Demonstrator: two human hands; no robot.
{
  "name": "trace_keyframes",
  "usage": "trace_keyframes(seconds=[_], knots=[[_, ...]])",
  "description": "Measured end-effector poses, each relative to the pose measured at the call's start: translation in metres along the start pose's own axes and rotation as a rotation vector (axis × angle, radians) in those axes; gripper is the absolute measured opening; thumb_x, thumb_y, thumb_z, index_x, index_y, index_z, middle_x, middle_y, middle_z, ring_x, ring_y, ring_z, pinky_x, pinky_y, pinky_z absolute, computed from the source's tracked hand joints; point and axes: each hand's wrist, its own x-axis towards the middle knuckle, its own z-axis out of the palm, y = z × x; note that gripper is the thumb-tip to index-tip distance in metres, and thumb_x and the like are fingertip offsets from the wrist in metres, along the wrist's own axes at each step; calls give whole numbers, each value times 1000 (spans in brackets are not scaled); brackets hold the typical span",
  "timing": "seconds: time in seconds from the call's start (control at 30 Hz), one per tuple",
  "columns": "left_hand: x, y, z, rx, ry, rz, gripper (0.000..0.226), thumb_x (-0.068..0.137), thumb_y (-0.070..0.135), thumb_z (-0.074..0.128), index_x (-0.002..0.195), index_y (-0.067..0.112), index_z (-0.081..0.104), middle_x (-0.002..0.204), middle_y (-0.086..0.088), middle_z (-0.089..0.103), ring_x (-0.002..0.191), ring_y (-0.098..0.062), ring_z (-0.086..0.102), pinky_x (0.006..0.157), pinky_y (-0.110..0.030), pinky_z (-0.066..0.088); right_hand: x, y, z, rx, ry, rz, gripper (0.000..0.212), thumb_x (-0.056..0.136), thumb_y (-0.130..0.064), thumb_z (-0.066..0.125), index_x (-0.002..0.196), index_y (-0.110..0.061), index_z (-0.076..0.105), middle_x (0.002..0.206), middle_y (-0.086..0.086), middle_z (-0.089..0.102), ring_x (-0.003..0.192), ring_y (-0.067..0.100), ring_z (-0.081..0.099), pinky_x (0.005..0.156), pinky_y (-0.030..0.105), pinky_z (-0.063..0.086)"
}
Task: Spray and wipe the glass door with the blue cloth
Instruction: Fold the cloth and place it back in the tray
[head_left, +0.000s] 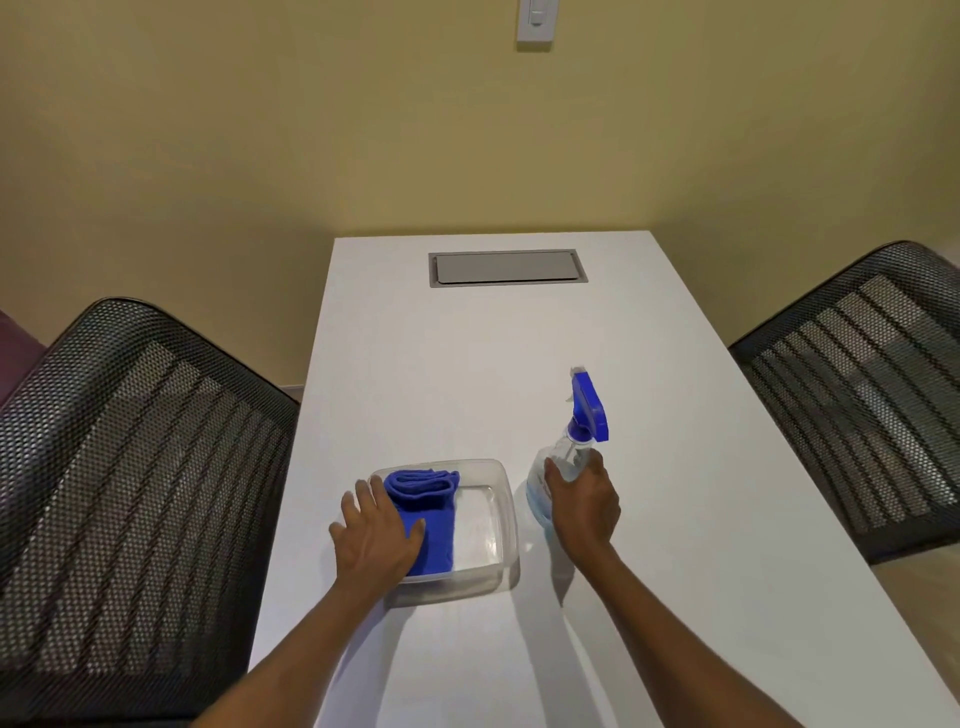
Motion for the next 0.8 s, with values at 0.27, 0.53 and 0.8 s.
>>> trace_keyframes(seconds=[0.27, 0.53, 0.8], knots=[[-1, -4, -3, 98, -17, 30, 95, 89, 68, 36, 153, 5, 2, 163, -17, 13, 143, -35, 29, 106, -53, 37, -36, -42, -32, 250, 109, -52, 41, 83, -39, 71, 117, -21, 56, 103, -3, 68, 91, 18, 64, 82, 31, 50], [-2, -12, -8, 209, -47, 89, 93, 91, 69, 31, 154, 8, -1, 165, -16, 5, 143, -38, 28, 109, -53, 35, -60, -46, -6, 193, -20, -18, 37, 83, -43, 69, 110, -21, 57, 95, -6, 67, 90, 19, 67, 83, 36, 56], [-10, -14, -15, 164, -34, 113, 90, 93, 66, 35, 154, 10, 1, 165, -16, 5, 146, -37, 23, 112, -51, 34, -68, -37, 39, 33, -27, -19, 44, 83, -43, 70, 109, -12, 55, 99, 2, 66, 78, 17, 56, 68, 24, 39]])
